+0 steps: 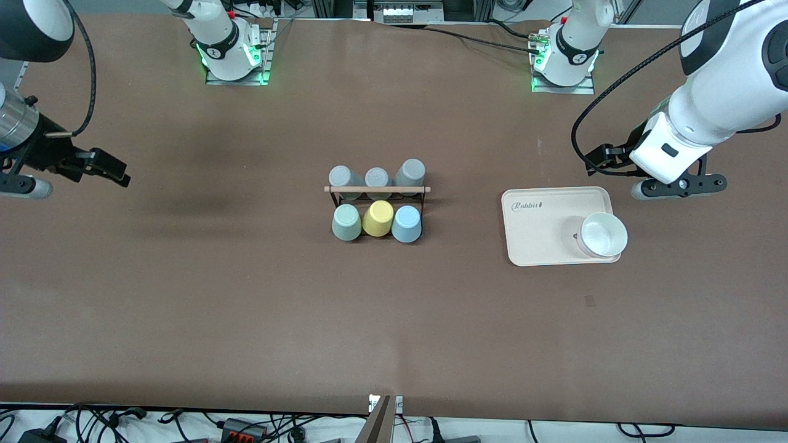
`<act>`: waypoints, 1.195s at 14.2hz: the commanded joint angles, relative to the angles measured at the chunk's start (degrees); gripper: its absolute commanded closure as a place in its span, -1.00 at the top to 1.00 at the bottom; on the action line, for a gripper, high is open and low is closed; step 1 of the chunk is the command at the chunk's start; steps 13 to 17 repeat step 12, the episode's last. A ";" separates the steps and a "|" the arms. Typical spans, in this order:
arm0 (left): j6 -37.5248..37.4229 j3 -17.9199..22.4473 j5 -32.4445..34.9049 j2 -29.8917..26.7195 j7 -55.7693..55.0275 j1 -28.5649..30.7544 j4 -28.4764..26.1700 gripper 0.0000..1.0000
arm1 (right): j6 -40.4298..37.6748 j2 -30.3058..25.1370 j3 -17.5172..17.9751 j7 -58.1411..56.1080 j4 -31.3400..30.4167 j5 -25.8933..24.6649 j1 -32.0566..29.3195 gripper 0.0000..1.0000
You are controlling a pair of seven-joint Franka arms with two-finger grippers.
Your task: Hang scattered cups on rack with three cups
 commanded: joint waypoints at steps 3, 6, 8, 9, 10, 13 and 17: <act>-1.06 -0.21 -0.72 -0.72 0.03 0.44 -0.22 1.00 | -0.42 -0.13 0.41 -0.53 1.05 -0.49 -0.05 1.00; -1.06 -0.21 -0.72 -0.72 0.03 0.44 -0.22 1.00 | -5.35 3.48 0.32 -0.19 7.21 -0.58 -0.05 1.00; -1.06 -0.21 -0.72 -0.72 0.03 0.44 -0.22 1.00 | -5.80 3.66 0.41 1.04 8.02 -0.49 -0.05 1.00; -1.06 -0.21 -0.72 -0.72 -0.06 0.44 -0.22 1.00 | -5.89 3.66 0.41 1.14 7.76 -0.49 -0.14 1.00; -1.06 -0.21 -0.72 -0.72 0.03 0.44 -0.22 1.00 | -5.80 3.66 0.41 0.53 7.84 -0.49 -0.31 1.00; -1.06 -0.21 -0.72 -0.72 0.03 0.44 -0.22 1.00 | -5.80 3.57 0.41 0.61 7.84 -0.58 -0.23 1.00; -1.06 -0.21 -0.72 -0.72 0.03 0.44 -0.22 1.00 | -5.80 3.57 0.41 0.61 7.84 -0.58 -0.23 1.00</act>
